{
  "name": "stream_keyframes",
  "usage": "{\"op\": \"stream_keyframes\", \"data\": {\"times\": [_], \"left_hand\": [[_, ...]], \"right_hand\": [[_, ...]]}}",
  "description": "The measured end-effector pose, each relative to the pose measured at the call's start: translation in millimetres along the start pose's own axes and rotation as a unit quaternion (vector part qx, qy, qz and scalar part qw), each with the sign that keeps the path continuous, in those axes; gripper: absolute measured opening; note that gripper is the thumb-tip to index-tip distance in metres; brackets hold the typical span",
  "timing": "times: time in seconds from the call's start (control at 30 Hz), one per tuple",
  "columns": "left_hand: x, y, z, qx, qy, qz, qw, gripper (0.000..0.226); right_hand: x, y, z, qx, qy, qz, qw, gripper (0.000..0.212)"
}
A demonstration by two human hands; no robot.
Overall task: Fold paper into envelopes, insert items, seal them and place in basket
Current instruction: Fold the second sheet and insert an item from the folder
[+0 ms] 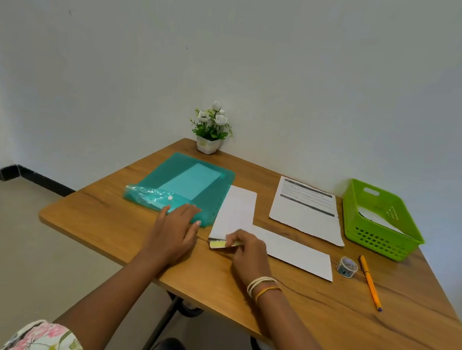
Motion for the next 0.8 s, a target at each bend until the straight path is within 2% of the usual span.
{"op": "stream_keyframes", "data": {"times": [0.1,0.17,0.3,0.4,0.47,0.6,0.7,0.8], "left_hand": [[-0.7,-2.3,-6.0,0.009,-0.026,0.005,1.000,0.035],[-3.1,-5.7,-15.4,0.017,-0.042,0.024,0.999,0.033],[-5.4,-24.8,-41.4,-0.003,-0.036,0.106,0.994,0.046],[-8.5,-38.2,-50.9,-0.057,-0.022,0.142,0.988,0.052],[-12.0,-42.2,-50.7,-0.056,-0.009,0.147,0.987,0.047],[-19.5,-45.3,-45.5,-0.008,0.018,0.127,0.992,0.038],[-26.3,-48.1,-44.6,0.011,0.043,0.110,0.993,0.035],[-31.0,-50.3,-49.5,-0.004,0.067,0.091,0.994,0.034]], "right_hand": [[1.8,-4.6,-5.5,-0.007,-0.013,0.045,0.999,0.033],[-0.2,-2.4,-7.0,-0.006,0.005,0.041,0.999,0.033],[1.0,13.9,-12.4,-0.015,0.044,-0.076,0.996,0.030],[4.0,23.8,-21.1,0.005,0.041,-0.117,0.992,0.028],[3.6,33.3,-30.9,0.058,0.028,-0.129,0.990,0.023],[1.5,45.8,-64.9,0.208,-0.073,-0.063,0.973,0.058],[6.0,44.3,-80.3,0.281,-0.124,-0.015,0.952,0.055],[12.8,44.9,-71.3,0.354,-0.141,-0.034,0.924,0.051]]}}
Point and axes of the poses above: each hand's wrist, its own x-axis away from the middle knuckle, its own y-axis out of the back of the hand, z = x × y, the point moved 5 cm from there along -x, towards the middle knuckle, and after that the axes turned 7 degrees about z, right-handed, at the moved point
